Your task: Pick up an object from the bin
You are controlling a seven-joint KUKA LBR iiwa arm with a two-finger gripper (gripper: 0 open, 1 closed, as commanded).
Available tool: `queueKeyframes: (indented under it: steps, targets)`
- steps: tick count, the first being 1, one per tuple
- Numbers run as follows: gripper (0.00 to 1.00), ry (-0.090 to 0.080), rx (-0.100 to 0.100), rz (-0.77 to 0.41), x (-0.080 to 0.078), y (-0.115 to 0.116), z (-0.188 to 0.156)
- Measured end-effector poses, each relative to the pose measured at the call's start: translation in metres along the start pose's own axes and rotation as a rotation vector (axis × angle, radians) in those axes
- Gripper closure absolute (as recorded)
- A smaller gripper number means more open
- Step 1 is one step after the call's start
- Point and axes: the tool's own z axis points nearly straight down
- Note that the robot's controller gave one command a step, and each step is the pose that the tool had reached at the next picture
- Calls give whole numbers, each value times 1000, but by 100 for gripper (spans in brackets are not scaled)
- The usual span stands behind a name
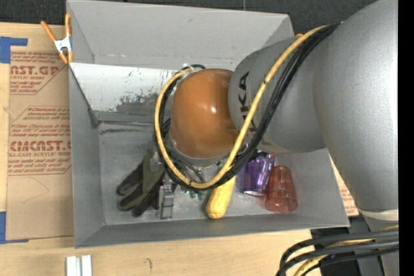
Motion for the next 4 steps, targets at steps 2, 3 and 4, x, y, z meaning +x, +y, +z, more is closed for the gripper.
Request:
queueKeyframes:
  steps: [2,3,4]
  targets:
    - [0,-16,-2,-81,-7,7,28]
    - [100,-17,-6,126,-17,-1,69]
    - [100,-17,-7,126,-17,-1,69]
